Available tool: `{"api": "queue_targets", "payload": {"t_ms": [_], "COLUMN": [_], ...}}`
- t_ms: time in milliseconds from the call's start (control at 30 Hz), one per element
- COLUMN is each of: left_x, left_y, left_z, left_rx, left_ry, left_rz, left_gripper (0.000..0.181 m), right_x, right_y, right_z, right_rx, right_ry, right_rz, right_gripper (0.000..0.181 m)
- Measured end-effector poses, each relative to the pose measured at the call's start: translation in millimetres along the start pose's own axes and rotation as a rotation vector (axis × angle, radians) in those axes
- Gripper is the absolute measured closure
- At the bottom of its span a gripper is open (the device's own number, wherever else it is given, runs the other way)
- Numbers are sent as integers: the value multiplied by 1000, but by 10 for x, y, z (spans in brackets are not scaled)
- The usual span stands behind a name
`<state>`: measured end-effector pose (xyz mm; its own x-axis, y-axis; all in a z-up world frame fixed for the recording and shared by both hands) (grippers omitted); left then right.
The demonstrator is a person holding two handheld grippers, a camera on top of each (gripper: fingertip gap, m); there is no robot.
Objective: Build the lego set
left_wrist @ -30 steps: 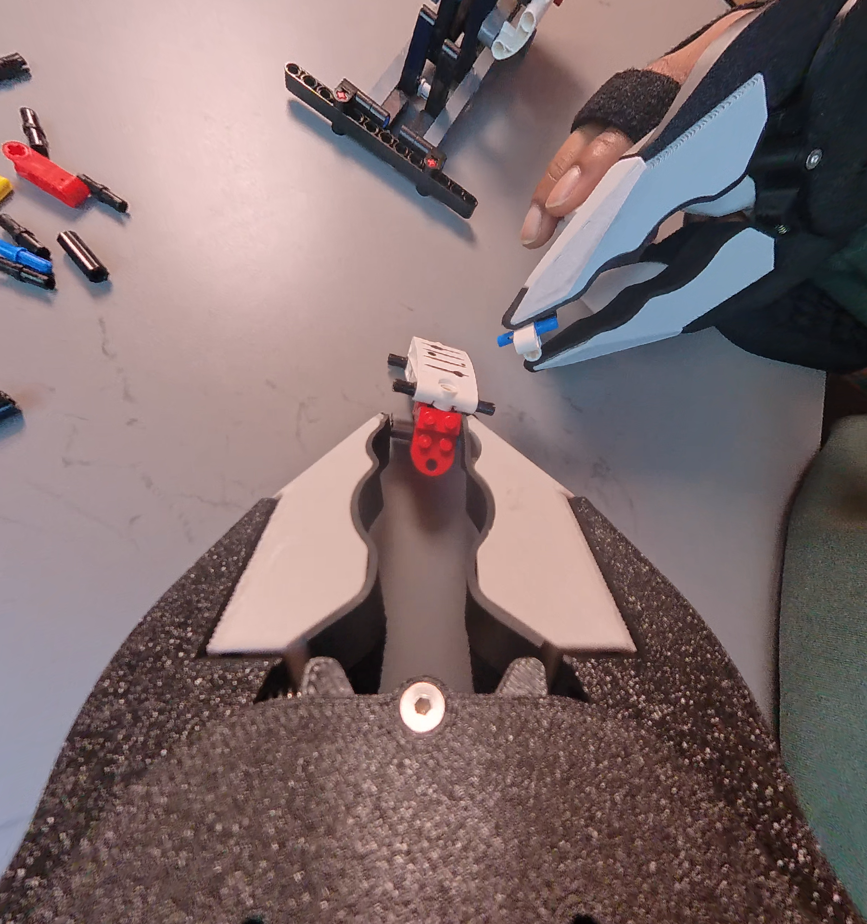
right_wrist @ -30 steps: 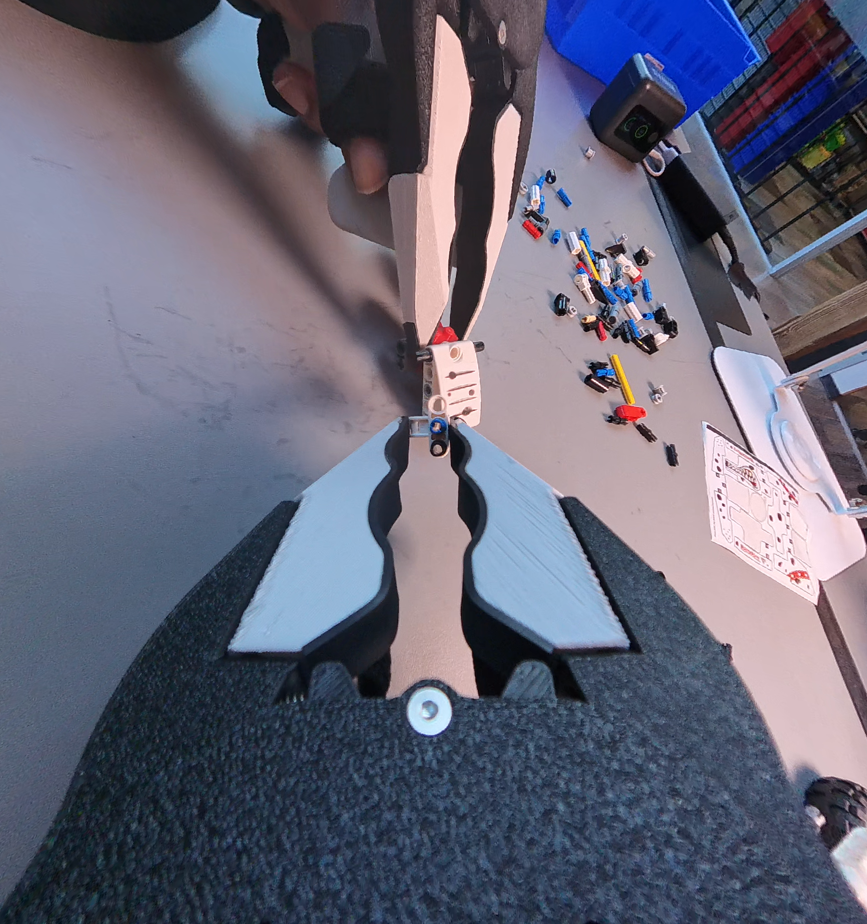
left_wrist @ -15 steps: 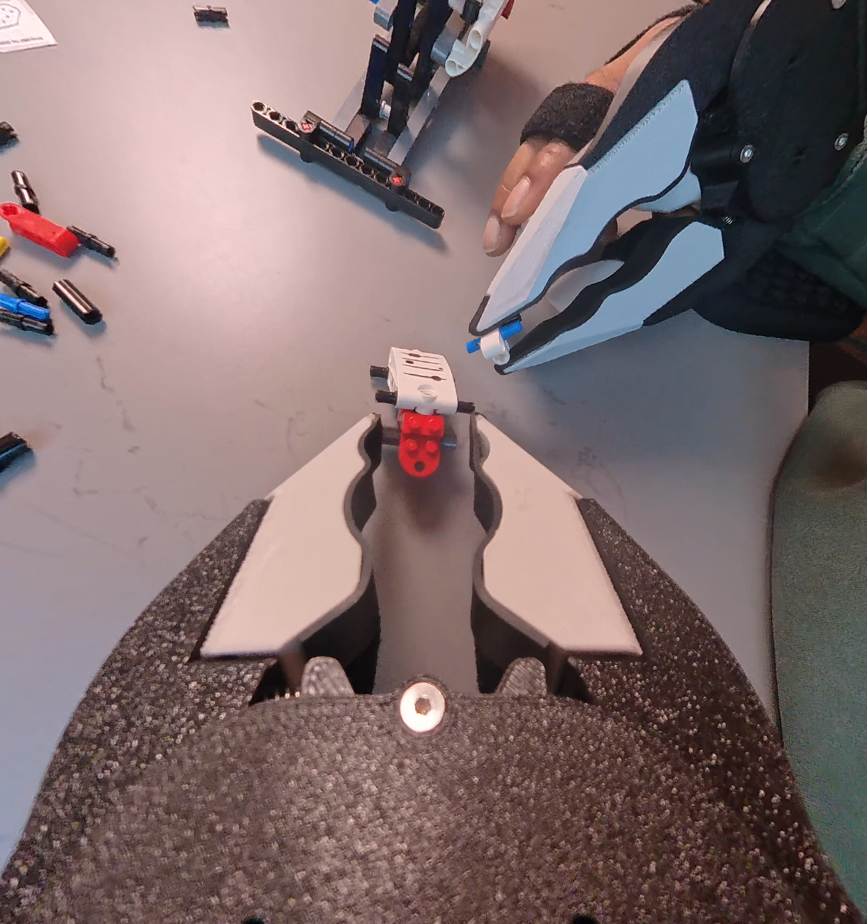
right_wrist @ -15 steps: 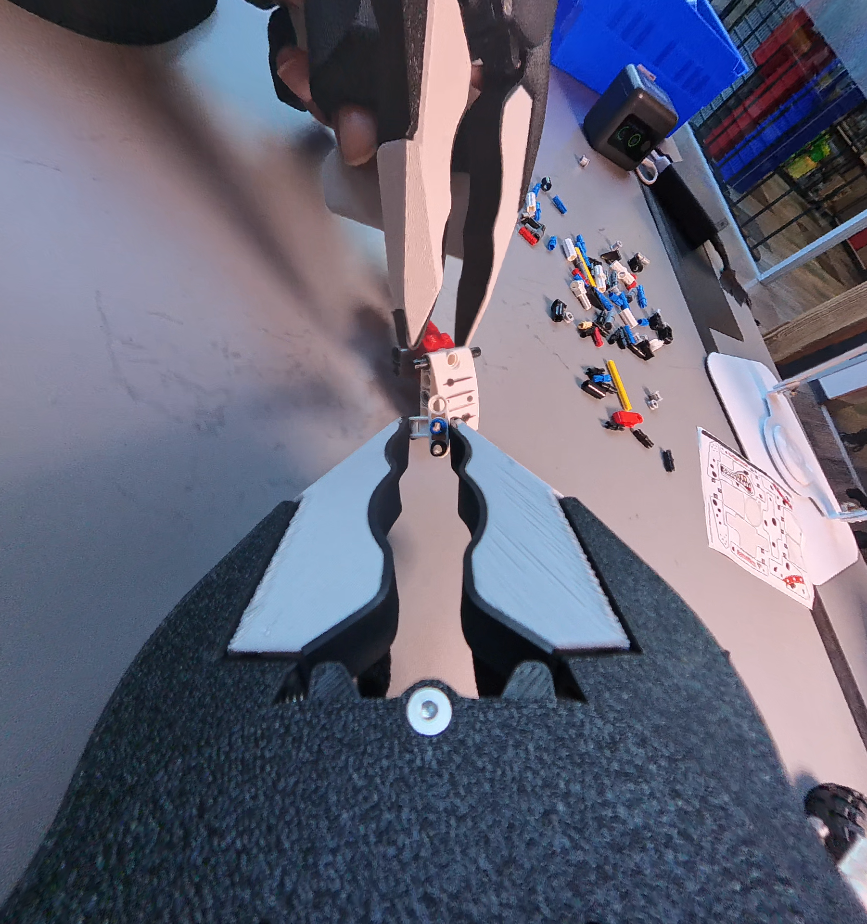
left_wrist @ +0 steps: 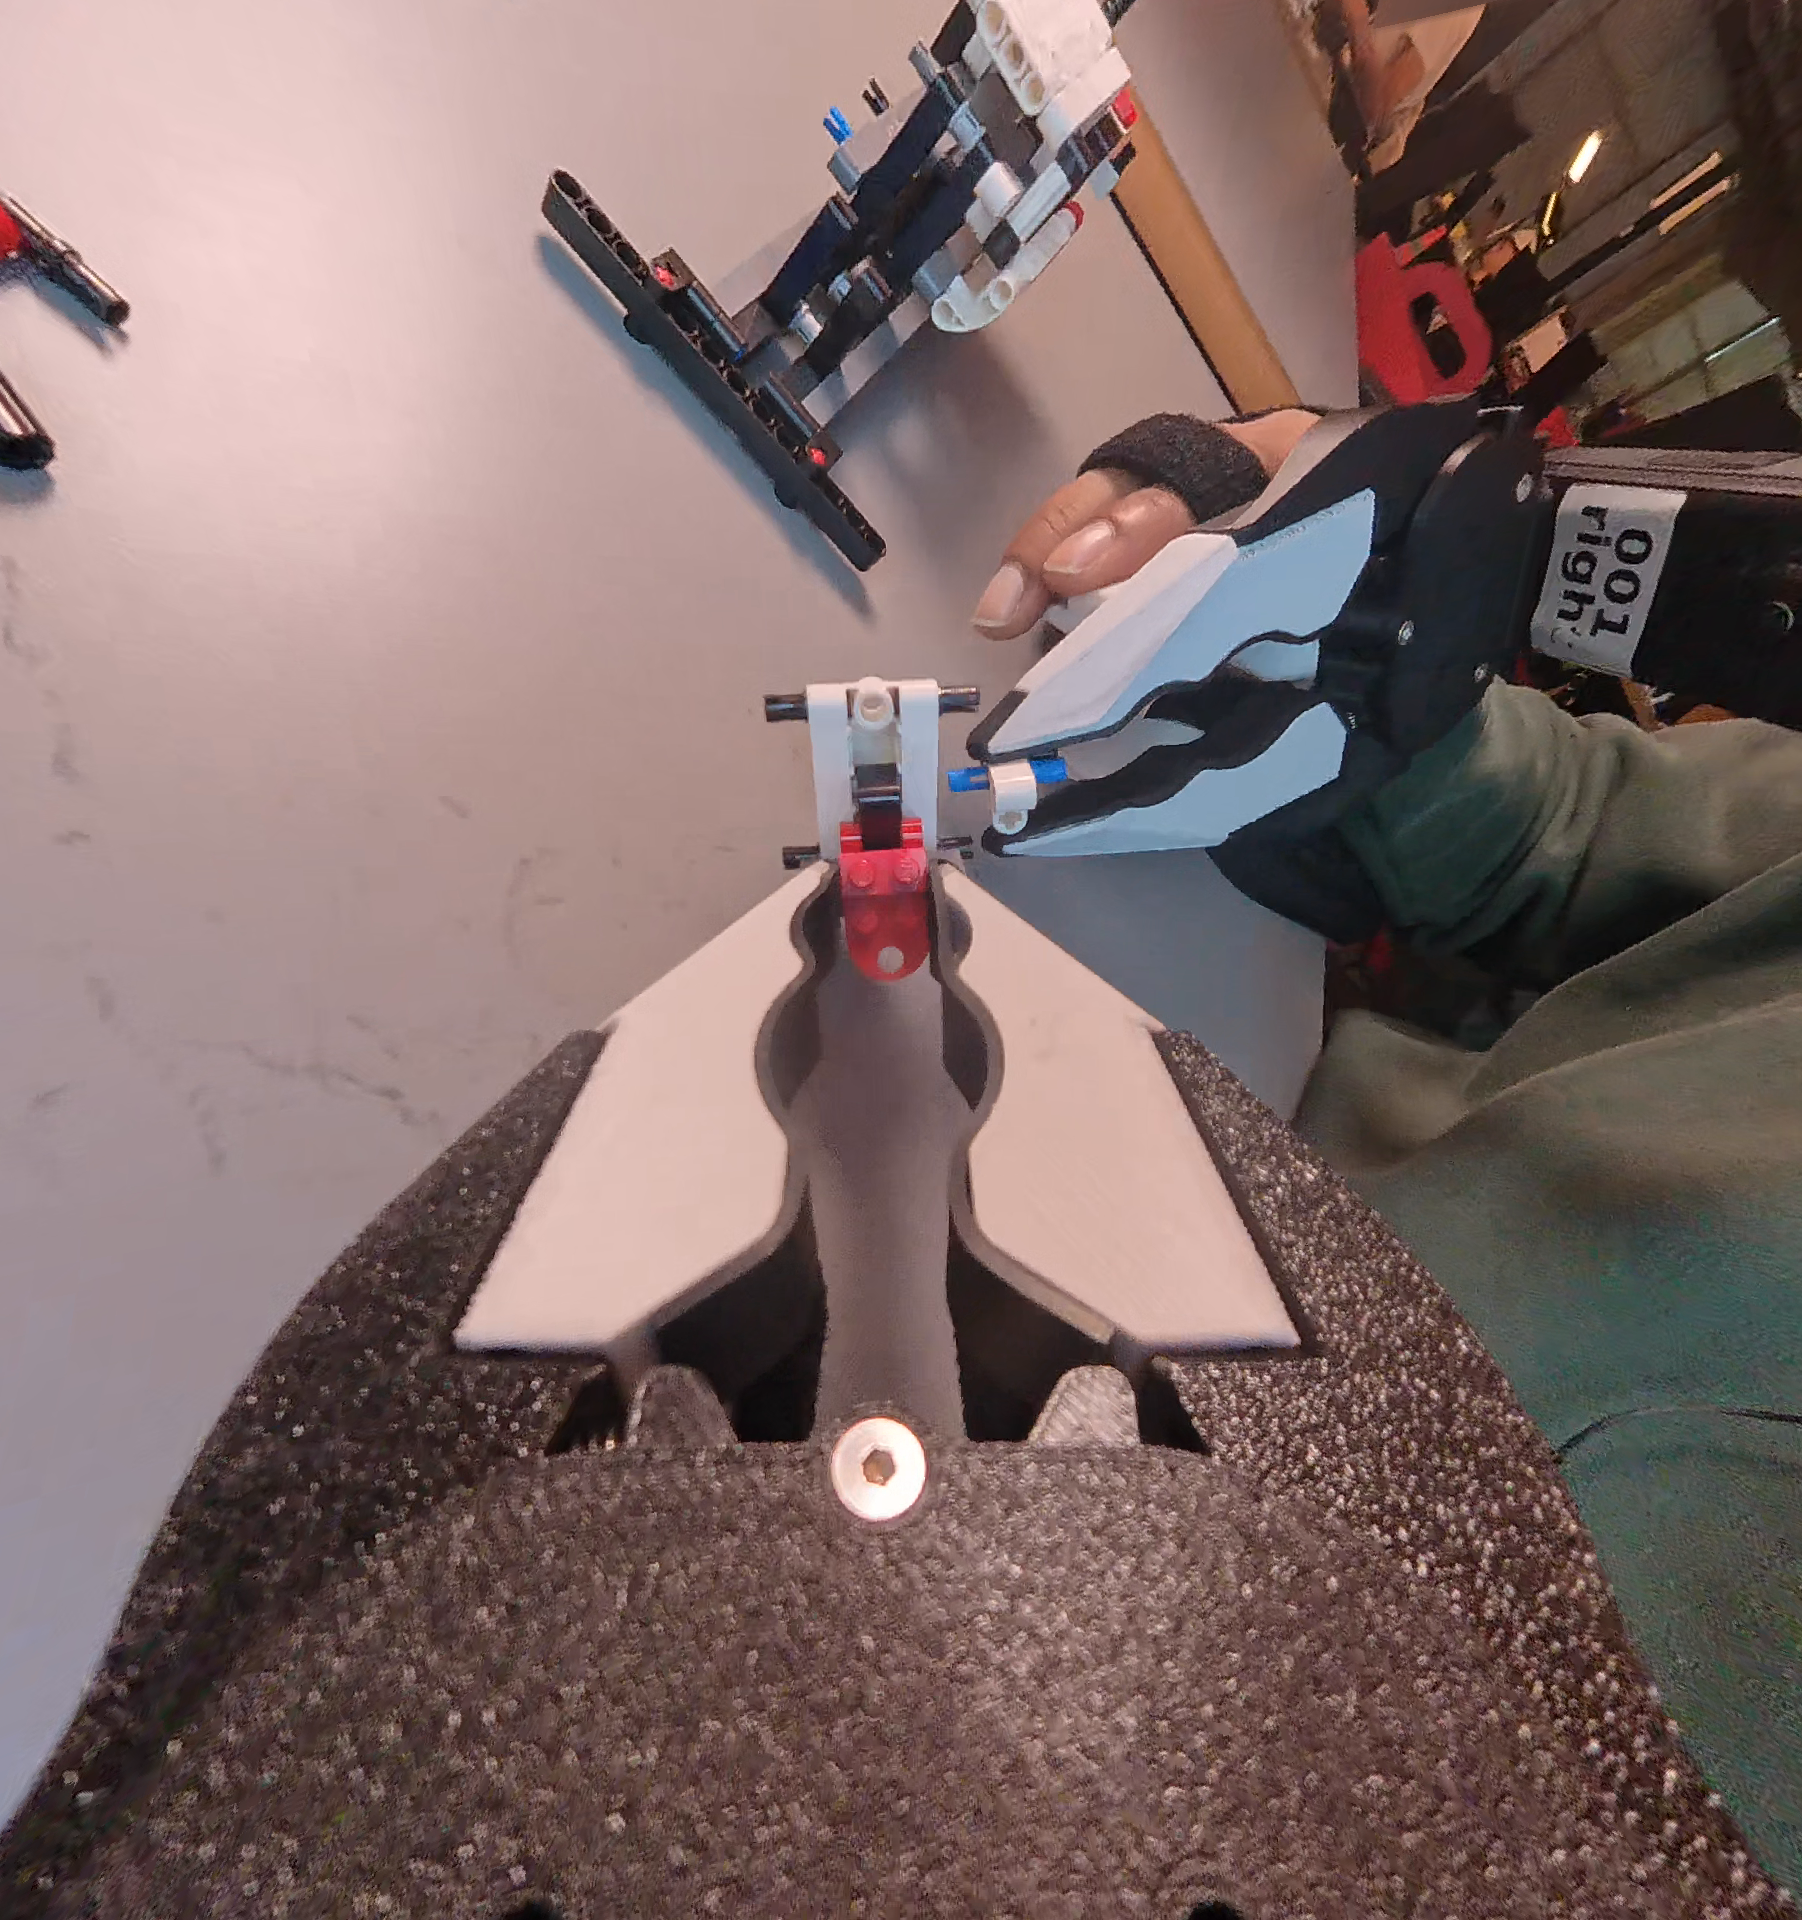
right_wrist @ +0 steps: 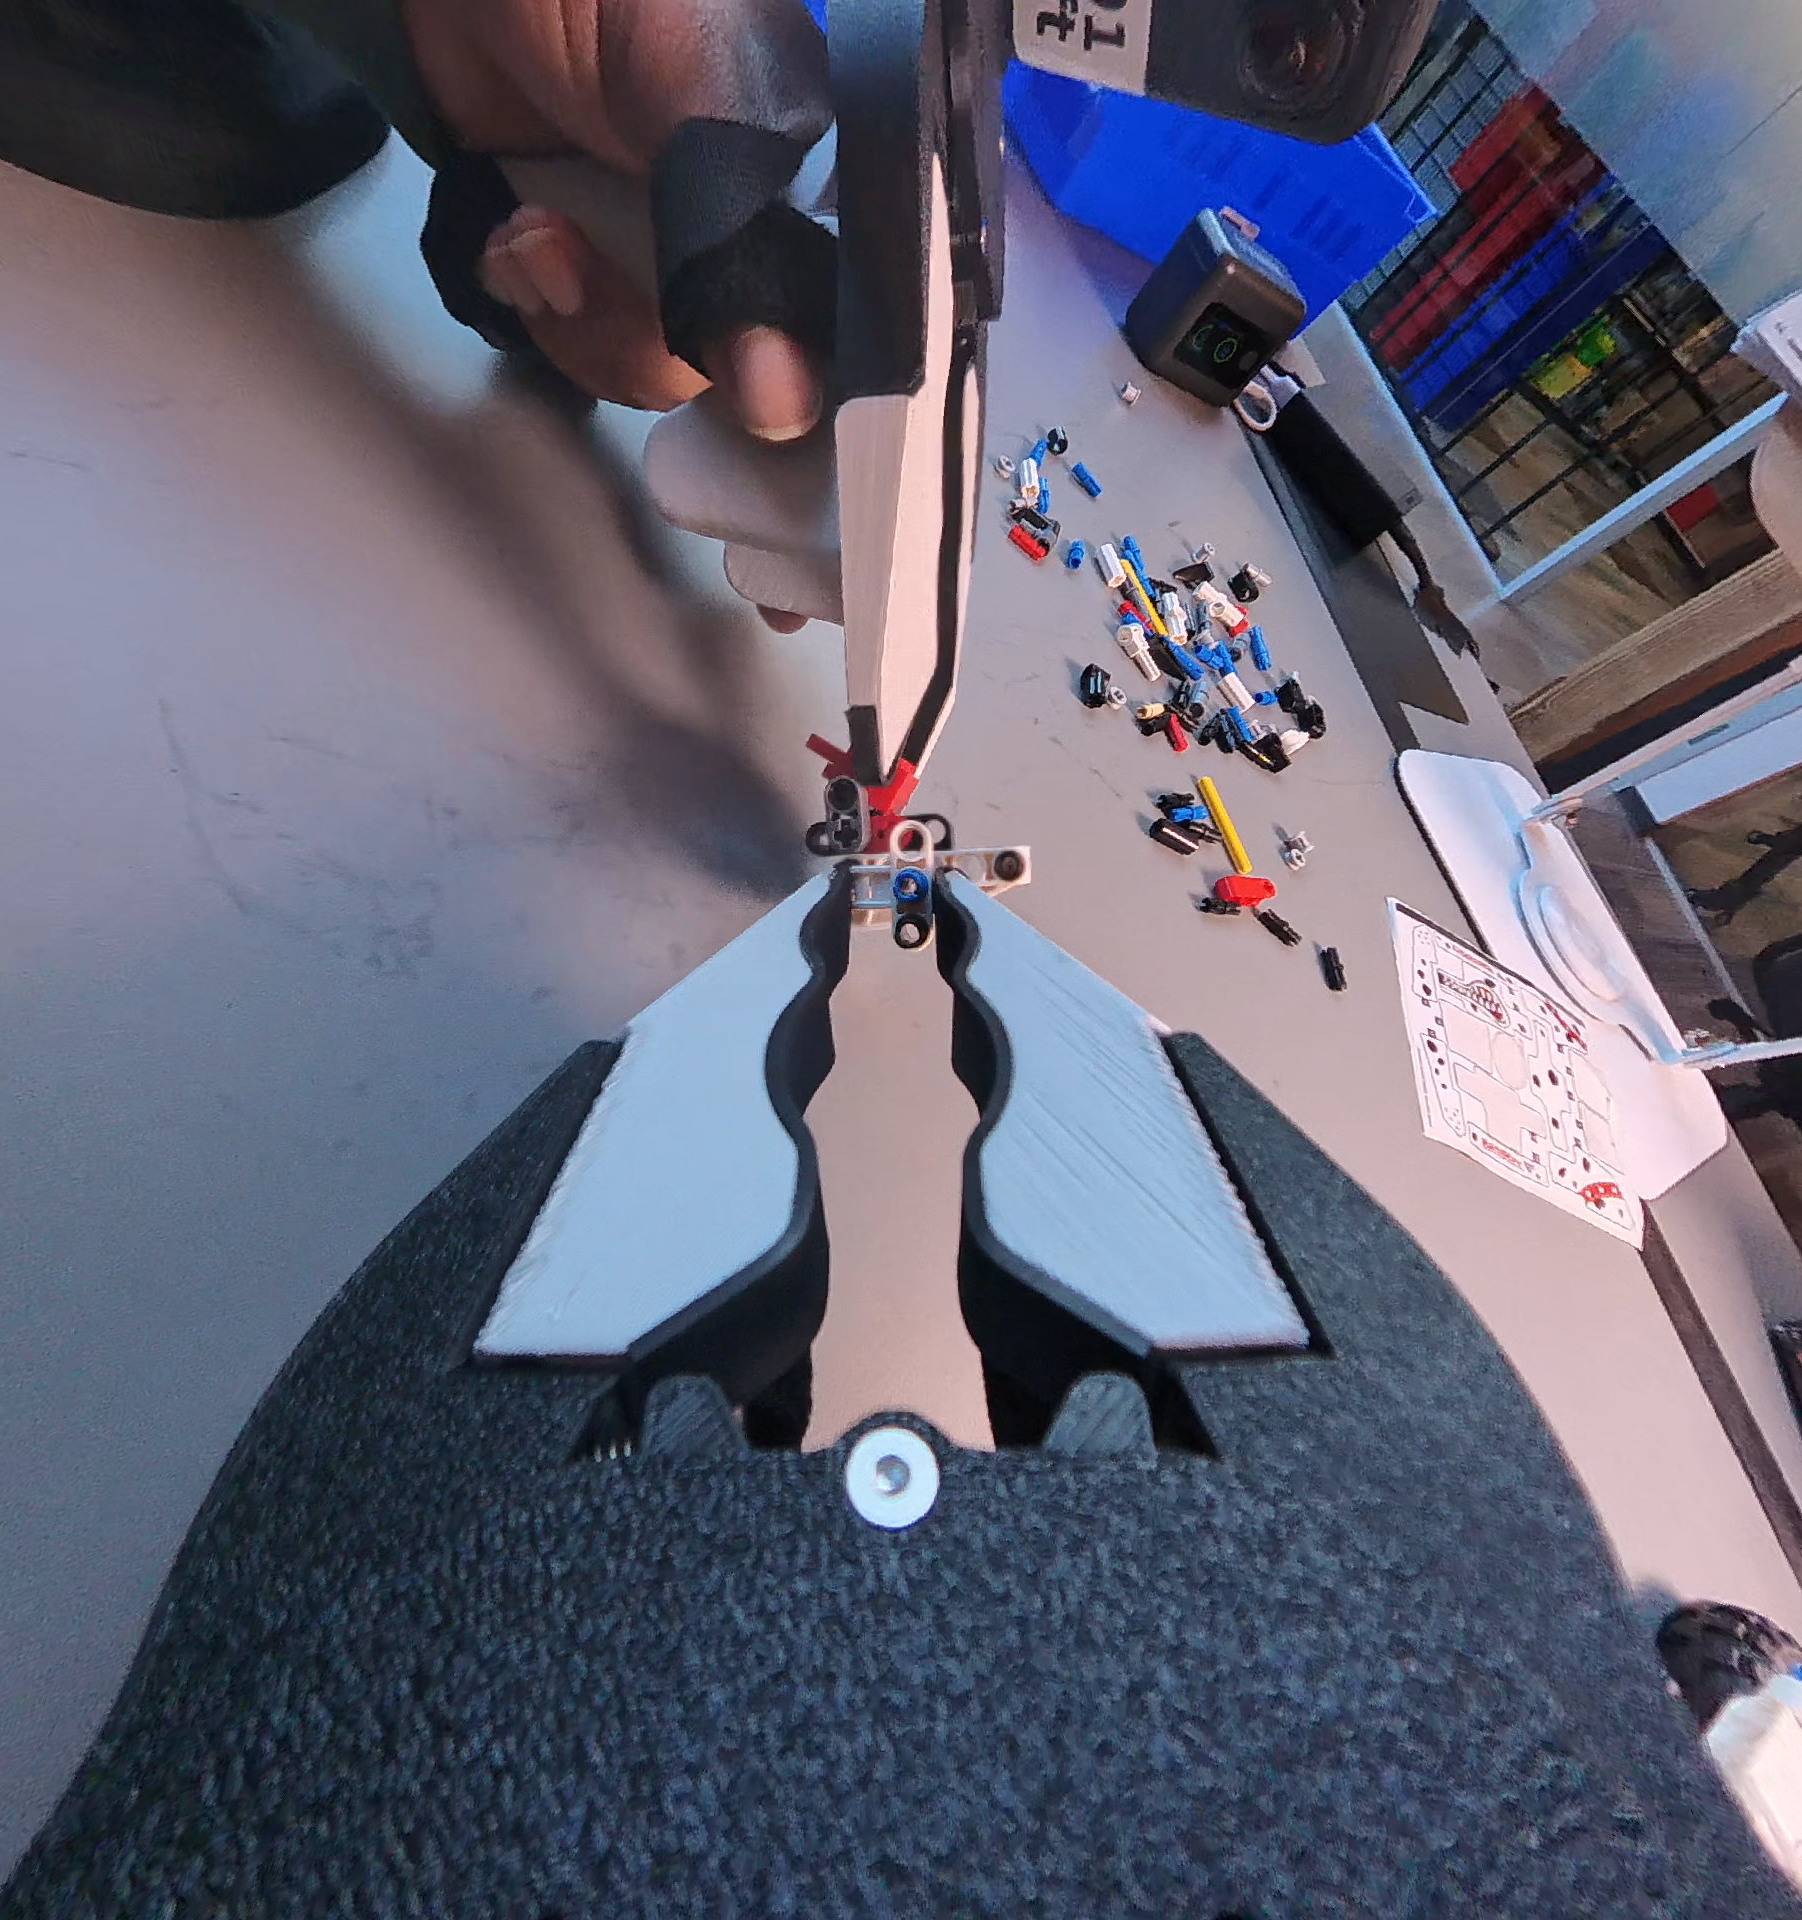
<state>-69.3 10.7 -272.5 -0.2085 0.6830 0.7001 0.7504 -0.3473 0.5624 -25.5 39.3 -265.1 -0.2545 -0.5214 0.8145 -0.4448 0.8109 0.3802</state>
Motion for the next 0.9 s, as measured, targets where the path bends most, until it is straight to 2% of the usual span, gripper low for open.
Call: {"api": "queue_targets", "payload": {"t_ms": [433,767,900], "left_x": [-138,-229,-259], "left_y": [4,50,136], "left_z": [34,59,58], "left_rx": [71,73,51], "left_ry": [-120,-191,-225], "left_rz": [98,158,237], "left_gripper": [165,164,151], "right_x": [-185,91,89], "right_y": [118,66,-31], "right_z": [1,80,110], "right_rx": [-30,-29,41], "right_ry": [-103,-15,-44], "right_rz": [13,-165,-206], "right_gripper": [166,166,166]}}
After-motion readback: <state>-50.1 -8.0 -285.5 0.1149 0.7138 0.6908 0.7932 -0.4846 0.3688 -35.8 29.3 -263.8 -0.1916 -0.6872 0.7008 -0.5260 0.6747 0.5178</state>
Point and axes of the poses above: each gripper's, where its closed fingertips meet, z out along the fingers, x out of its top, y = z × x across the jaws, the point moved 2 cm from there along -z, back along the fingers, and after that the axes turned 8 degrees about z, right-handed, at the moved point
